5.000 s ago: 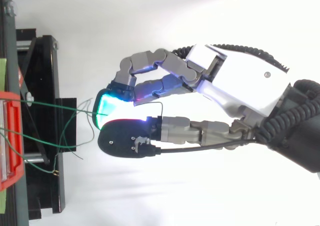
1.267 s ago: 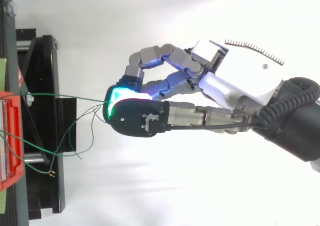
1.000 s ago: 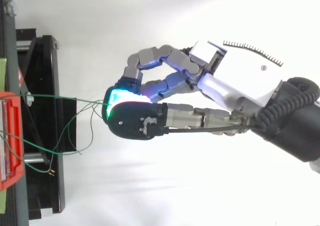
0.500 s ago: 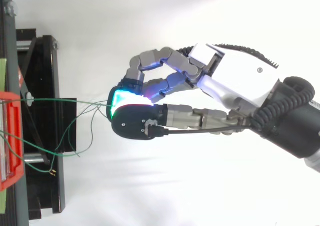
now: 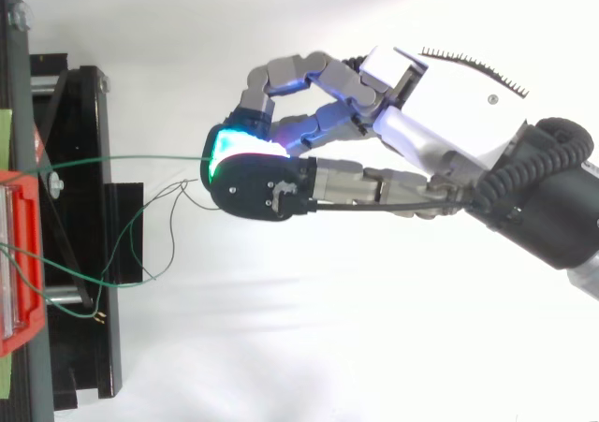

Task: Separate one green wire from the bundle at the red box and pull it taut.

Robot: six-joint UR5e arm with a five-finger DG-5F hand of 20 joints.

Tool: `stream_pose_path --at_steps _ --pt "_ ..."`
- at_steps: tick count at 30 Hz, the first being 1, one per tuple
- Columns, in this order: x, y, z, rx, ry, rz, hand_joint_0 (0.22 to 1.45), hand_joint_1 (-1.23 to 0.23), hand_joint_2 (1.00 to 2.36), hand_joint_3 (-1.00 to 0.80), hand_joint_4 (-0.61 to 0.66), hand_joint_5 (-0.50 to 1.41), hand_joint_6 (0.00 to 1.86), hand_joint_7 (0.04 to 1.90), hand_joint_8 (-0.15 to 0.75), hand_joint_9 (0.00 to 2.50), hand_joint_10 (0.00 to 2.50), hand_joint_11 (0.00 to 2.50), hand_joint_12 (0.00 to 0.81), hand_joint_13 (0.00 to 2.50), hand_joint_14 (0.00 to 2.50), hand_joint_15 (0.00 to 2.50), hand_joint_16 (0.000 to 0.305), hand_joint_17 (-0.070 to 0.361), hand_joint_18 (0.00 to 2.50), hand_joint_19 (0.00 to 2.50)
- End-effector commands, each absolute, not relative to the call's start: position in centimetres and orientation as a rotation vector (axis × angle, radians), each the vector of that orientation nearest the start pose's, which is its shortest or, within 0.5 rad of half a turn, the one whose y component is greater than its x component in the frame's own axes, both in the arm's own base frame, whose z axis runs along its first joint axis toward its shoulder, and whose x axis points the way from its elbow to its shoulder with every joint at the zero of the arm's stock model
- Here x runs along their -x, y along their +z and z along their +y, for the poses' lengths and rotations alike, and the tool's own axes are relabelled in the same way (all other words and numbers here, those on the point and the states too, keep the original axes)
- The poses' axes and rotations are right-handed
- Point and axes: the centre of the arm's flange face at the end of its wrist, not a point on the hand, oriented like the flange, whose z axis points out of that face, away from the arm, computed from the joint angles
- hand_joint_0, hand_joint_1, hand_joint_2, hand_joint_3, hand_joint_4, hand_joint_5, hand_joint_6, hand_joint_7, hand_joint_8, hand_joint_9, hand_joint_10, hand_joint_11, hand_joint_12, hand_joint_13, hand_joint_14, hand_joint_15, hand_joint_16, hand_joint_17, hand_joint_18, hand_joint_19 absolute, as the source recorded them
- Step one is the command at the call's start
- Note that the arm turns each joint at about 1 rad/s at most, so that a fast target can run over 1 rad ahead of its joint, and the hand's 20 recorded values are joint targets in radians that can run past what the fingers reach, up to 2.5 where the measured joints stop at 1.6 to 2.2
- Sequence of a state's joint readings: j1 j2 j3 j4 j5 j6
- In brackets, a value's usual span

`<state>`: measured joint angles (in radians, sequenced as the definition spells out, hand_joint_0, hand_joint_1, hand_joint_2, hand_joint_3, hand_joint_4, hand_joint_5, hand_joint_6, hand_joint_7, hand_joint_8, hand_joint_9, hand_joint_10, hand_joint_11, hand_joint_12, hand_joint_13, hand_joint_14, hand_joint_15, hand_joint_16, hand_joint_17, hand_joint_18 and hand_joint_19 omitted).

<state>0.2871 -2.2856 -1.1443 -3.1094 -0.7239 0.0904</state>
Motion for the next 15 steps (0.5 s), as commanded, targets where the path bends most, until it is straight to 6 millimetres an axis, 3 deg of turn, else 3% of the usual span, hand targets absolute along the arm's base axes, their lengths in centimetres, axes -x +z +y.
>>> stream_pose_path --at_steps 1,15 --pt "-72.37 25.77 -0.78 -1.519 0.635 0.934 0.64 -0.79 1.02 -0.01 -0.09 -0.15 0.92 1.27 0.251 0.92 0.02 0.50 0.370 0.63 0.01 0.24 0.049 0.110 0.61 0.23" --pt "-72.94 25.38 -0.72 -1.444 0.611 0.955 0.67 -0.82 1.02 -0.20 -0.04 -0.16 0.91 1.22 0.244 0.90 0.02 0.52 0.362 0.61 0.01 0.23 0.048 0.107 0.60 0.24"
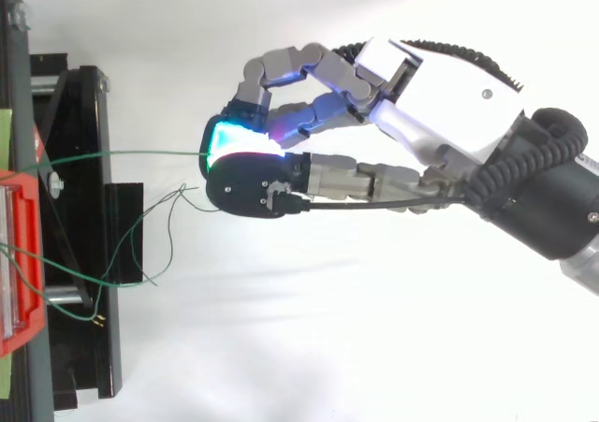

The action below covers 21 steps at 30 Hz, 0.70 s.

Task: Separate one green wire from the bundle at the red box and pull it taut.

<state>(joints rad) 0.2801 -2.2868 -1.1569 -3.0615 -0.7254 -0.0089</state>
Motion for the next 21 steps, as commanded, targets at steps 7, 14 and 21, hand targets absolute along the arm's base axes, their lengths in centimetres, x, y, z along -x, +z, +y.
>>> stream_pose_path --at_steps 7,14,21 --pt "-73.18 25.61 -0.66 -1.433 0.622 0.941 0.68 -0.82 1.02 -0.26 -0.02 -0.17 0.92 1.18 0.243 0.89 0.02 0.52 0.360 0.59 0.01 0.23 0.047 0.107 0.59 0.24" --pt "-73.17 25.60 -0.67 -1.435 0.623 0.940 0.69 -0.81 1.01 -0.33 -0.01 -0.17 0.91 1.15 0.244 0.88 0.02 0.52 0.362 0.59 0.01 0.23 0.048 0.107 0.58 0.24" --pt "-73.11 25.54 -0.71 -1.438 0.619 0.937 0.69 -0.82 1.01 -0.42 0.00 -0.18 0.91 1.11 0.241 0.86 0.02 0.52 0.361 0.59 0.01 0.22 0.048 0.107 0.58 0.24"
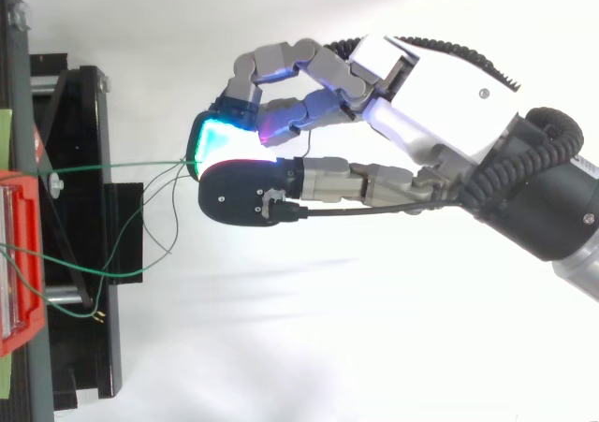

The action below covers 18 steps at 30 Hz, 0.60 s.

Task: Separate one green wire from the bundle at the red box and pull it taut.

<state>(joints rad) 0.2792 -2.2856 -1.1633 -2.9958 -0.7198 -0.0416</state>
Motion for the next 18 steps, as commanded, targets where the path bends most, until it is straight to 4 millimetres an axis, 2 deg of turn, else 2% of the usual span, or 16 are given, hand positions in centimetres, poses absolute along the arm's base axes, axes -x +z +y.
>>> stream_pose_path --at_steps 1,11,18 --pt "-73.14 25.61 -0.70 -1.437 0.620 0.935 0.69 -0.82 1.01 -0.42 0.00 -0.18 0.91 1.12 0.241 0.86 0.02 0.52 0.361 0.59 0.01 0.23 0.048 0.107 0.58 0.24" --pt "-73.12 25.60 -0.72 -1.442 0.623 0.930 0.69 -0.80 1.01 -0.43 0.02 -0.18 0.91 1.13 0.236 0.86 0.02 0.52 0.361 0.59 0.01 0.23 0.048 0.107 0.58 0.24" --pt "-73.13 25.50 -0.72 -1.444 0.624 0.929 0.68 -0.81 1.01 -0.33 -0.01 -0.17 0.92 1.18 0.241 0.87 0.02 0.51 0.361 0.59 0.01 0.22 0.048 0.107 0.58 0.24"
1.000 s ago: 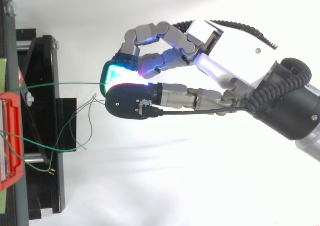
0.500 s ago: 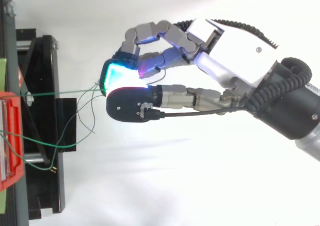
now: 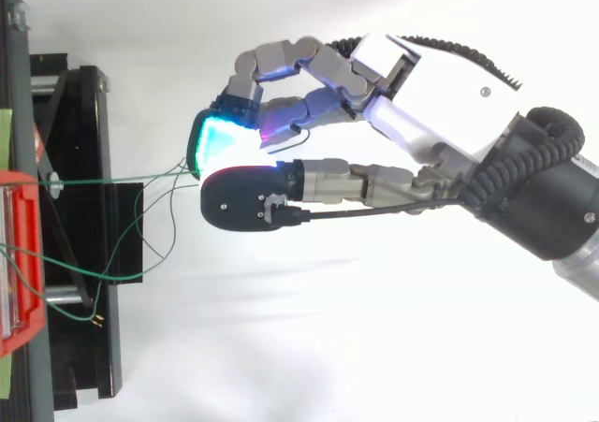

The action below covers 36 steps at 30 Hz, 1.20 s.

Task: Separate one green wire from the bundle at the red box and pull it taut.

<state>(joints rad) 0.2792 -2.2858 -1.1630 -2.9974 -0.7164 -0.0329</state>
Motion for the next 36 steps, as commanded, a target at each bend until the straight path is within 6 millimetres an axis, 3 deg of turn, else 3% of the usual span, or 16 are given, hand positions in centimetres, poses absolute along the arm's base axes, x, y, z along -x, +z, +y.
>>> stream_pose_path --at_steps 1,31,36 --pt "-73.1 25.6 -0.7 -1.444 0.626 0.928 0.68 -0.81 1.01 -0.31 -0.02 -0.17 0.92 1.20 0.246 0.88 0.02 0.51 0.361 0.59 0.01 0.22 0.048 0.107 0.58 0.24" --pt "-73.1 25.4 -0.2 -1.439 0.630 0.940 0.66 -0.79 1.02 -0.22 0.00 -0.15 0.91 1.28 0.246 0.93 0.02 0.51 0.363 0.61 0.01 0.23 0.047 0.107 0.60 0.25" --pt "-72.7 24.5 -0.4 -1.442 0.616 0.957 0.66 -0.79 1.02 -0.22 0.00 -0.15 0.91 1.28 0.246 0.93 0.02 0.51 0.362 0.61 0.01 0.22 0.047 0.107 0.60 0.25"
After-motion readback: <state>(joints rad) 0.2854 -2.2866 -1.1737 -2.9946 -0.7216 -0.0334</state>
